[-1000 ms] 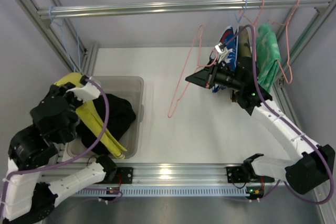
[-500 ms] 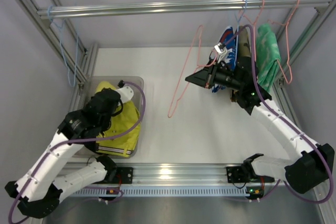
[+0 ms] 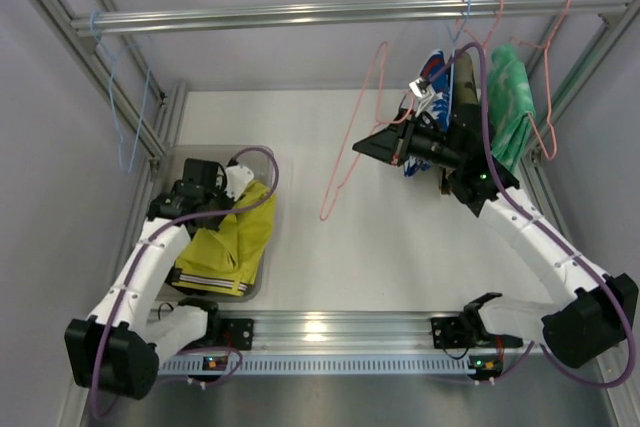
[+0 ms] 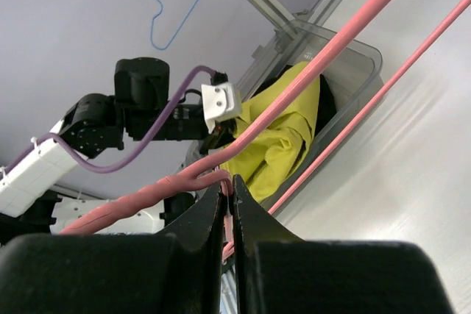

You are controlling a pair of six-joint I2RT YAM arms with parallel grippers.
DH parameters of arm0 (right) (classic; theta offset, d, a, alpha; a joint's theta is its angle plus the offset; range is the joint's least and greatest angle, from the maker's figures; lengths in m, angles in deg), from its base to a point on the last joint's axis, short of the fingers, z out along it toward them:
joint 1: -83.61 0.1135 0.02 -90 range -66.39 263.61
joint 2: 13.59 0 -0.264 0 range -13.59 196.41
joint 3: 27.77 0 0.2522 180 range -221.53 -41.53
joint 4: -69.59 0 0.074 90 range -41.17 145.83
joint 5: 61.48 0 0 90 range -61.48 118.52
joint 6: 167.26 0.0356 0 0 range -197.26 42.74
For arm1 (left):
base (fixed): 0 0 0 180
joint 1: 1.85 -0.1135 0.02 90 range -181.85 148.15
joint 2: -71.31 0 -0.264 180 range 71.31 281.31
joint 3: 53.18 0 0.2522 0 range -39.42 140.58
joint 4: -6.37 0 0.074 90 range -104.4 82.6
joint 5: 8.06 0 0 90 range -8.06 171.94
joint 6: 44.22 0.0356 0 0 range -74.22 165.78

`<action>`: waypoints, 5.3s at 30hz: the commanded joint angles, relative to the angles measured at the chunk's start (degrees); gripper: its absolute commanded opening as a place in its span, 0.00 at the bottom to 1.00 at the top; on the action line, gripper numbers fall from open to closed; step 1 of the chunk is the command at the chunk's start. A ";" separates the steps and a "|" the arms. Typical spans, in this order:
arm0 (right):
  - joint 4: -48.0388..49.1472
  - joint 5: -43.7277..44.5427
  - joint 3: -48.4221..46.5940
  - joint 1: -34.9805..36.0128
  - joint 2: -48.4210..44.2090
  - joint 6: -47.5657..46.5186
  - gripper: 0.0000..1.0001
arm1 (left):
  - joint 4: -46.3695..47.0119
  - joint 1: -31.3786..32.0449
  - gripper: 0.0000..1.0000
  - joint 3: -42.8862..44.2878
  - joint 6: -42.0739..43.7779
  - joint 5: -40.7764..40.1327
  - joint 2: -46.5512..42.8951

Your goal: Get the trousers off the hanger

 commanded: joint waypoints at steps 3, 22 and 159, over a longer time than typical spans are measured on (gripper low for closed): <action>0.36 0.16 -2.97 0.70 -2.46 -1.81 0.00 | 6.07 -0.76 0.32 -6.76 1.99 18.19 -0.43; -4.48 5.43 -4.38 1.22 -4.93 1.08 0.00 | -14.40 -7.88 0.99 36.45 -7.32 37.17 -2.62; -17.57 18.61 -10.45 -2.89 -14.15 -16.84 1.00 | -13.26 -29.33 0.99 54.13 -15.07 32.52 4.33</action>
